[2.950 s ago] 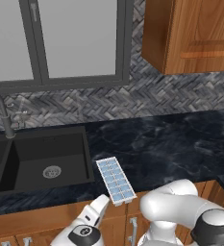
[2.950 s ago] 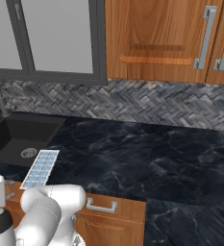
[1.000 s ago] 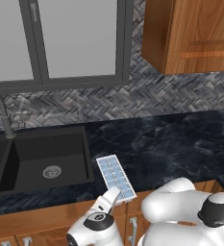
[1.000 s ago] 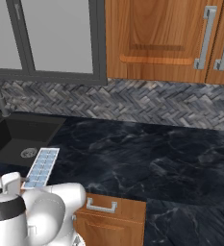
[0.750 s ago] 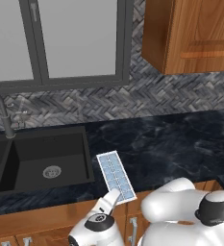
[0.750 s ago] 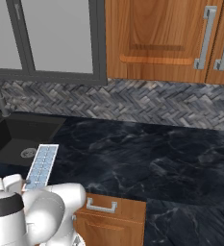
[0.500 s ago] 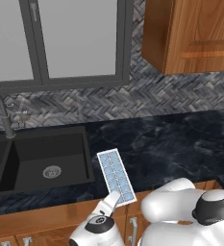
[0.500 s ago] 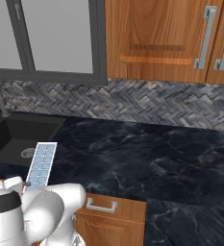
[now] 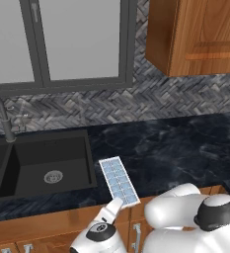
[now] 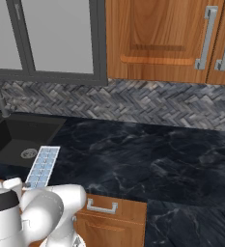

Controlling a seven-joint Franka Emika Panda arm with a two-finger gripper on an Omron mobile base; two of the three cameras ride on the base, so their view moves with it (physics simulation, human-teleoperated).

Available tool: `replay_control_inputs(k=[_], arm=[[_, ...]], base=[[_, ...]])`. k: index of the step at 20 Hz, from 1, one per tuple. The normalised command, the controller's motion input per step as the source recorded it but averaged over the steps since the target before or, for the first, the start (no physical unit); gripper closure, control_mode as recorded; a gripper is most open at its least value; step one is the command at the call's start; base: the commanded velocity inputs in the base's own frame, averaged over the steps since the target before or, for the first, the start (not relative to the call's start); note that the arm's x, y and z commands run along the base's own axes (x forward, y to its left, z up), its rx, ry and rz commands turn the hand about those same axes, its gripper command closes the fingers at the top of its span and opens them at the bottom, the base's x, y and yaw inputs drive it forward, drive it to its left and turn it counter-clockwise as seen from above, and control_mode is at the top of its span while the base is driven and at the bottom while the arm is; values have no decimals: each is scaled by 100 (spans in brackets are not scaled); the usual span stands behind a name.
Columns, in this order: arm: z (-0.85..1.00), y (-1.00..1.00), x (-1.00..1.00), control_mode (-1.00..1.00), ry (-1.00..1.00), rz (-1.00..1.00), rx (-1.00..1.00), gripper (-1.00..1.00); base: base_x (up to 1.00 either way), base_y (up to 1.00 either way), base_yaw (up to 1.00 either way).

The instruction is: The ice cube tray has been filled with water. Take the tray and place it in the freezer to make ice. Close the freezer door after placing the tray.

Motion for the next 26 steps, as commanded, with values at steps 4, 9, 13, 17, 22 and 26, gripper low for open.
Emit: replay_control_inputs(k=[4, 9, 13, 17, 22, 26], arm=[[0, 0, 0, -100, -13, 0, -1, -100], [0, -3, 0, -100, -14, 0, -1, -100], [0, -5, 3, -100, -8, 0, 0, -100], [0, -3, 5, -100, -1, 0, 0, -100], [7, -6, 12, -100, 0, 0, 0, -100], [16, -11, 14, -100, 0, 1, 0, -100]], base=[[0, 0, 0], [0, 0, 0], [0, 0, 0], [0, 0, 0], [0, 0, 0], [0, 0, 0]])
